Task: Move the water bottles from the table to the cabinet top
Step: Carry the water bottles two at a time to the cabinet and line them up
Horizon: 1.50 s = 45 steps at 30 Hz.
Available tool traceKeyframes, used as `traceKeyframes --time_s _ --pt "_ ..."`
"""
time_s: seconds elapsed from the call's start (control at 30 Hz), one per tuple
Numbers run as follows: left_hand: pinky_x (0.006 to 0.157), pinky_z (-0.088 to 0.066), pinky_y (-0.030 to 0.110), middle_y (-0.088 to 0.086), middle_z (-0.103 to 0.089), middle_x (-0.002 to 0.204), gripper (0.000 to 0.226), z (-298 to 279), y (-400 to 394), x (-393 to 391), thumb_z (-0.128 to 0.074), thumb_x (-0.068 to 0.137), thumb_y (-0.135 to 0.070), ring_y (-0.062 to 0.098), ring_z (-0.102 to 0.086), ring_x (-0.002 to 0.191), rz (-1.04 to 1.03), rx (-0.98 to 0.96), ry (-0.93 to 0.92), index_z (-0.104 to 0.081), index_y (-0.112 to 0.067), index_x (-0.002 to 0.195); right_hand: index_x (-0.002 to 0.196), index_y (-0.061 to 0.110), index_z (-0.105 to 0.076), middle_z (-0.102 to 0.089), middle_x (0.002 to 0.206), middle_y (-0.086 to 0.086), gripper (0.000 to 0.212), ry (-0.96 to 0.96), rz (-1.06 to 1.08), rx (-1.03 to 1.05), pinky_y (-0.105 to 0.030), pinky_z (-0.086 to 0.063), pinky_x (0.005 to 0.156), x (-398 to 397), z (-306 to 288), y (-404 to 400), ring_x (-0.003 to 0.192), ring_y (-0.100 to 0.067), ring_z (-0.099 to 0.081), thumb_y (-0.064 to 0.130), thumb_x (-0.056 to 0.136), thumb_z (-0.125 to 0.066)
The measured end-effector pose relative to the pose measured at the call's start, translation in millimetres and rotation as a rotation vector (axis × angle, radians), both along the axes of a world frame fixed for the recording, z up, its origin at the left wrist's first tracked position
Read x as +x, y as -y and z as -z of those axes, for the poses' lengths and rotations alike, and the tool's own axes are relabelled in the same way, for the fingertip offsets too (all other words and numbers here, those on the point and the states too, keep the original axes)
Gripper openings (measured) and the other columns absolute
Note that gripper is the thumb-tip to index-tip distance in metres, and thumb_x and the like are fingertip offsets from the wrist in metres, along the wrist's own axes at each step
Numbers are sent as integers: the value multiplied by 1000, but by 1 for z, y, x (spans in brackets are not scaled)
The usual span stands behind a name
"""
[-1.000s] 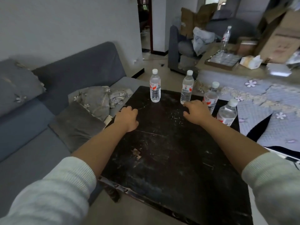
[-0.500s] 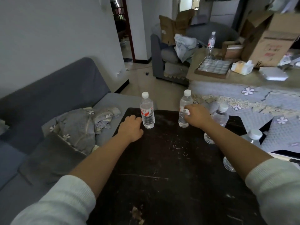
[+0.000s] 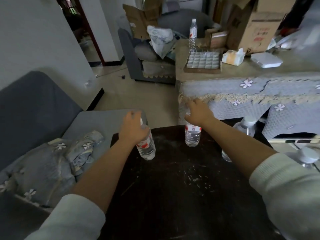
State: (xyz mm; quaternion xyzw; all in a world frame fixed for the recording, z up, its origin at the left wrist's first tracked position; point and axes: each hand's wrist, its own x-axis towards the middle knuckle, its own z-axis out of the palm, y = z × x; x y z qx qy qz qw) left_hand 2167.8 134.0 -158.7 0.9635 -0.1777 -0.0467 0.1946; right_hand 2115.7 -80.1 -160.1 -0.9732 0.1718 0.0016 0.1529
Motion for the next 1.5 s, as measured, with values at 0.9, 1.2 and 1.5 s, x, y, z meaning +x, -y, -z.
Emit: traceKeyframes --time_s 0.9,1.2,1.5 --pt "84 -47 35 17 -54 118 31 -4 -23 -90 -54 91 -24 30 -56 106 -51 114 10 -57 -1 111 113 2 -56 -50 122 -18 26 -110 -179 -97 -32 -42 75 -91 -10 -41 100 -34 -58 16 93 -49" --pt "54 -52 24 6 -53 77 12 -58 -31 -164 -61 86 -18 23 -61 79 144 227 -303 -57 -7 82 99 7 -66 -62 95 -10 21 -402 -224 46 -22 -45 58 -187 -48 -62 72 -19 -61 19 82 -66" --pt "47 -41 21 6 -55 90 11 -100 -35 -252 -64 83 -19 27 -64 85 571 260 -49 -55 -11 85 107 3 -62 -62 104 -15 29 -182 111 112 -22 -47 58 -311 -94 -98 76 -21 -58 10 80 -69"
